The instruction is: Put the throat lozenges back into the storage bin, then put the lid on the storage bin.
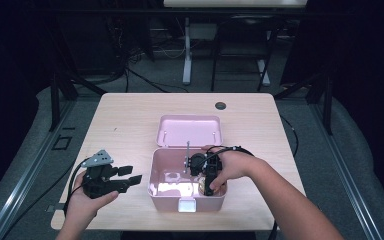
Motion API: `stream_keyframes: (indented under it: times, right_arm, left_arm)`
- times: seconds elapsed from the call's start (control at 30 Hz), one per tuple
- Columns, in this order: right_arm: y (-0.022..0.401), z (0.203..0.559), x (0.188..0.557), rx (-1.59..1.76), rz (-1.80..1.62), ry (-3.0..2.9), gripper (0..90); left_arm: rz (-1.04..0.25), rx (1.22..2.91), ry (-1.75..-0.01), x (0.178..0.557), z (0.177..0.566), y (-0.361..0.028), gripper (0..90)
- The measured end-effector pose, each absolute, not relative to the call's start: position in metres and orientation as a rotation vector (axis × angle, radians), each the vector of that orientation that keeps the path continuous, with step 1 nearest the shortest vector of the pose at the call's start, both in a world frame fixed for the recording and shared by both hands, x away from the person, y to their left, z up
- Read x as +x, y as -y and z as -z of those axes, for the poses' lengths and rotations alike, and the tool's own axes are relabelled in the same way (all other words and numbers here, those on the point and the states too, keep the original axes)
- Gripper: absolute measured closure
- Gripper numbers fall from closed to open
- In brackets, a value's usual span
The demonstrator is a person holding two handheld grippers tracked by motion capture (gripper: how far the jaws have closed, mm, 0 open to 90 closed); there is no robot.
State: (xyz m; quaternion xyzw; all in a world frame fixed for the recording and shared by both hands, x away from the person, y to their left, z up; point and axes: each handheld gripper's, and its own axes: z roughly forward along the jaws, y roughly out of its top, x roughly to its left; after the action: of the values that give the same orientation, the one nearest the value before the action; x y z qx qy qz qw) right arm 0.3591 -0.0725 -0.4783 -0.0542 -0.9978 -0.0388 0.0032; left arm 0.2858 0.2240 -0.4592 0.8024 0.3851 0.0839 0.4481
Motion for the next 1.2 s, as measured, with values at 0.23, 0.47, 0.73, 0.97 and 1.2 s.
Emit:
stream_keyframes:
  times: [0.23,0.47,0.73,0.97,1.2]
  right_arm:
    - [0.076,0.455,0.357,-0.212,0.197,3.139,18.2]
    - [0.083,0.442,0.358,-0.248,0.212,3.136,19.2]
    - [0.095,0.424,0.362,-0.346,0.286,3.136,14.2]
    - [0.111,0.417,0.372,-0.453,0.35,3.136,14.7]
    - [0.12,0.412,0.378,-0.569,0.395,3.157,17.9]
  left_arm:
    - [-0.209,1.991,-0.944,0.284,0.459,-0.222,46.8]
    - [-0.222,2.005,-0.938,0.284,0.459,-0.221,49.3]
    - [-0.225,2.012,-0.936,0.285,0.46,-0.219,52.1]
    - [-0.216,2.019,-0.943,0.285,0.461,-0.216,57.7]
    - [-0.203,2.031,-0.929,0.283,0.461,-0.211,64.8]
